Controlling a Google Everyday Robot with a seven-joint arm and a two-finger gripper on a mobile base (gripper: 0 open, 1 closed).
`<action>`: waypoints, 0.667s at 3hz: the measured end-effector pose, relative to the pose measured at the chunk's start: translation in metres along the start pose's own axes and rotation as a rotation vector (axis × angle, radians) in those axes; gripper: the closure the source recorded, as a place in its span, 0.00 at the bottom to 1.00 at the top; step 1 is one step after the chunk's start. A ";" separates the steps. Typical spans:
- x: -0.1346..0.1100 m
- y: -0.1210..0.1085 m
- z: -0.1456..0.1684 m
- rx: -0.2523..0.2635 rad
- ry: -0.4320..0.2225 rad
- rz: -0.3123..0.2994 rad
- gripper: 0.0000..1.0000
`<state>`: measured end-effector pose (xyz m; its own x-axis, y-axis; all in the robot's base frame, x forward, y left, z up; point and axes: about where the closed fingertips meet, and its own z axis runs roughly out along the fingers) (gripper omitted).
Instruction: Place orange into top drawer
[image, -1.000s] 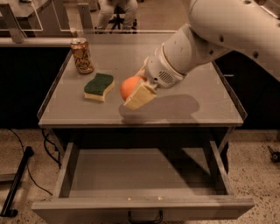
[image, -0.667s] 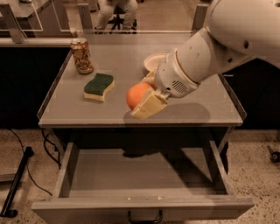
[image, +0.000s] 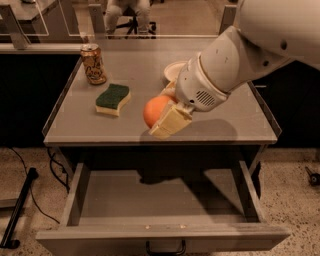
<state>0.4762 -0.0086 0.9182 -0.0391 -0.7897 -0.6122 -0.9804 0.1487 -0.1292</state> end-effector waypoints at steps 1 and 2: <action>0.002 0.025 -0.012 -0.003 0.023 0.009 1.00; 0.018 0.052 -0.011 0.002 0.028 0.043 1.00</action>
Offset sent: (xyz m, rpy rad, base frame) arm -0.0854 -0.0280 -0.0361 -0.0157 0.0681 -0.0884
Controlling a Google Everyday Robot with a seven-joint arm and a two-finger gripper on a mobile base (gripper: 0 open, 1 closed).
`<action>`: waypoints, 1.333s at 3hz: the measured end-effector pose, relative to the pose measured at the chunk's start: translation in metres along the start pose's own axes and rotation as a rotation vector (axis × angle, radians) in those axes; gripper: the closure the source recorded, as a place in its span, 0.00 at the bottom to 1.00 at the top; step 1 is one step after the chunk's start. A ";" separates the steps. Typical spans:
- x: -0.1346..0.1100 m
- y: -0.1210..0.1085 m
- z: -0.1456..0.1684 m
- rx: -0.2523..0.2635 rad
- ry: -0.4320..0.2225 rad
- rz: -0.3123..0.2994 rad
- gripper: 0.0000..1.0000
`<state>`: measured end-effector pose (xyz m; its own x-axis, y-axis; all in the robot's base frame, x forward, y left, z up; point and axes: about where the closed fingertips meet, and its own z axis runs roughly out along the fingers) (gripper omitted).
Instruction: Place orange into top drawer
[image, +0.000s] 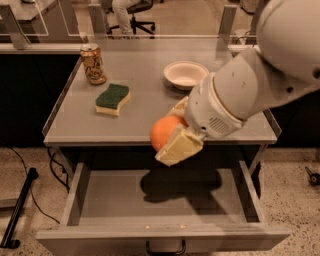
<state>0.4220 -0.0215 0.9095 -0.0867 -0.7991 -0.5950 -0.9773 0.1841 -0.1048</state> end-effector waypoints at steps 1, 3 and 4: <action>0.029 0.022 0.017 -0.008 -0.004 0.046 1.00; 0.086 0.054 0.075 -0.058 -0.041 0.090 1.00; 0.086 0.054 0.075 -0.058 -0.041 0.090 1.00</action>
Offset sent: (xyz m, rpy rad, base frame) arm -0.0534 -0.0228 -0.1334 0.0732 0.1063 -0.0478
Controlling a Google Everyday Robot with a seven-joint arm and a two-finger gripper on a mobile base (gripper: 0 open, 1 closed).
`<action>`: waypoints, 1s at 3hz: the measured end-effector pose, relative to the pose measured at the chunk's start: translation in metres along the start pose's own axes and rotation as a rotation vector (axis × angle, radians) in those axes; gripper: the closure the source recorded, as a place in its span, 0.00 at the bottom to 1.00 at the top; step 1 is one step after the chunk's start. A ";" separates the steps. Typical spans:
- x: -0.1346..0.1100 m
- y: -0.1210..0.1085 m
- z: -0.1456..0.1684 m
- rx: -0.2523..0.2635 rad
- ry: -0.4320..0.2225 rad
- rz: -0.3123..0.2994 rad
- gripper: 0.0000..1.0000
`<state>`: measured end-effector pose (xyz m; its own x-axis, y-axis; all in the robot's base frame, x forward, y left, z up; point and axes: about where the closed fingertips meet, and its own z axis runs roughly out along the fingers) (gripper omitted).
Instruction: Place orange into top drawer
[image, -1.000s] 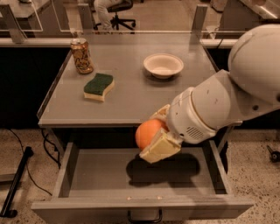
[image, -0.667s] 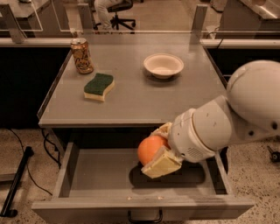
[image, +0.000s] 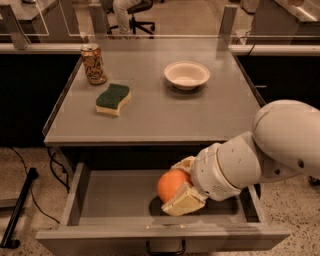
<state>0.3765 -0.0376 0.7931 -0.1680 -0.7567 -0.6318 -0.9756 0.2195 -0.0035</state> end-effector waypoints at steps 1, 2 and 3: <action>0.013 -0.003 0.014 -0.003 0.012 0.001 1.00; 0.032 -0.011 0.037 0.007 -0.011 0.020 1.00; 0.046 -0.023 0.064 0.040 -0.056 0.020 1.00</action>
Offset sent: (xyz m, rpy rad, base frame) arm 0.0275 -0.0085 -0.0916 0.0549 -0.0012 -0.0641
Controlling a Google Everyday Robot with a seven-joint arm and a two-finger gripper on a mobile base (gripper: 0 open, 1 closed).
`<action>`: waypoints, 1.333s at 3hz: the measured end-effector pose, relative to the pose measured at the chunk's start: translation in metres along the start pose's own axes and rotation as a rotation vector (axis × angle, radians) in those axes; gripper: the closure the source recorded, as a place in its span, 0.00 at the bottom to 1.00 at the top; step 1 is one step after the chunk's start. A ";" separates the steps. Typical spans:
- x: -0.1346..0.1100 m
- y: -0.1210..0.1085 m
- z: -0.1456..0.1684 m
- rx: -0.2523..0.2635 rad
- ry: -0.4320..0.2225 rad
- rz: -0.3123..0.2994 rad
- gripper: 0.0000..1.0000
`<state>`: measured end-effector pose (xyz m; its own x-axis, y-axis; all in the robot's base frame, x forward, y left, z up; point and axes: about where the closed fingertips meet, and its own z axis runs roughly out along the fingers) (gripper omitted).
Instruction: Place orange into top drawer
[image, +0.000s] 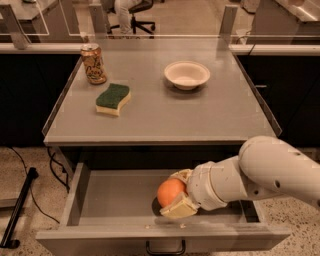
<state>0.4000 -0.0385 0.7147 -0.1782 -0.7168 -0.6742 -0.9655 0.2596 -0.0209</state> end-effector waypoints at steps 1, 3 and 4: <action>0.009 -0.012 0.023 0.043 -0.040 -0.021 1.00; 0.017 -0.037 0.063 0.088 -0.077 -0.062 1.00; 0.020 -0.045 0.085 0.051 -0.085 -0.100 1.00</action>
Offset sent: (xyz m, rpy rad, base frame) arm 0.0515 0.0167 -0.0646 0.0584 -0.1535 -0.0357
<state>0.4565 -0.0097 0.6398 -0.0622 -0.6839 -0.7269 -0.9663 0.2236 -0.1277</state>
